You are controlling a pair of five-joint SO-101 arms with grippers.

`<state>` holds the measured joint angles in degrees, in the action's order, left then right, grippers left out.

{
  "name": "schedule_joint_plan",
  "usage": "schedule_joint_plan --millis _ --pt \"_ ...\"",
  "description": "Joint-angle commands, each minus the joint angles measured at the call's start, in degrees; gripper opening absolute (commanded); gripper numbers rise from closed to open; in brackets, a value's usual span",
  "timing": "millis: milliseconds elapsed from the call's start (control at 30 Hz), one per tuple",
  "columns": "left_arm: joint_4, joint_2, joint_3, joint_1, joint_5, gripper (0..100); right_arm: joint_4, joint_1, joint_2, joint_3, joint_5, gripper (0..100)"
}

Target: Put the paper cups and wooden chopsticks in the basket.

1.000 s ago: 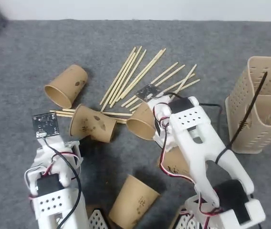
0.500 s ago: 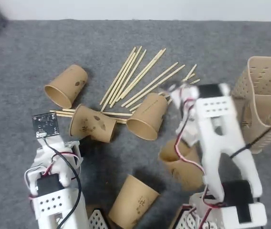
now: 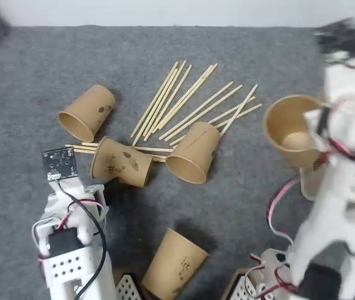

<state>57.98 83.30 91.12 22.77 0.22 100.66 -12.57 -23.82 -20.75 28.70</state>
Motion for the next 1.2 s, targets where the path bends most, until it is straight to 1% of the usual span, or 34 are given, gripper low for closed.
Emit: schedule_joint_plan --millis 0,67,200,267,467,633,733,833,933,1167 --pt "-1.1 0.6 -0.4 -0.4 0.2 35 2.1 -5.5 -5.5 -5.7 -0.6 0.7" --pt "-1.1 0.6 -0.4 -0.4 0.2 35 1.6 -9.0 -6.4 -6.9 -0.8 0.7" --pt "-1.1 0.6 -0.3 -0.4 0.2 35 -0.7 -18.5 -5.0 -6.2 -4.7 0.7" --pt "-1.1 0.6 -0.3 -0.4 0.2 35 -0.7 -20.2 -2.6 -6.2 -4.9 0.7" --pt "-1.1 0.6 -0.3 -0.4 0.2 35 -3.9 -22.2 3.8 -6.2 -5.6 0.7" --pt "-1.1 0.6 -0.3 -0.4 0.2 35 -5.1 -22.5 6.5 -6.4 -6.2 0.7" --pt "-1.1 0.6 -0.3 -0.4 0.2 35 -6.4 -22.4 4.9 -11.4 -9.4 0.7" --pt "-1.1 0.6 -0.3 -0.4 0.2 35 -6.0 -21.4 3.3 -15.8 -10.7 0.7" --pt "-1.1 0.6 -0.3 -0.4 0.2 35 -4.8 -20.2 3.5 -15.9 -10.5 0.7" --pt "-1.1 0.6 -0.3 -0.4 0.2 35 -0.2 -20.4 11.1 -15.9 -10.5 0.7"
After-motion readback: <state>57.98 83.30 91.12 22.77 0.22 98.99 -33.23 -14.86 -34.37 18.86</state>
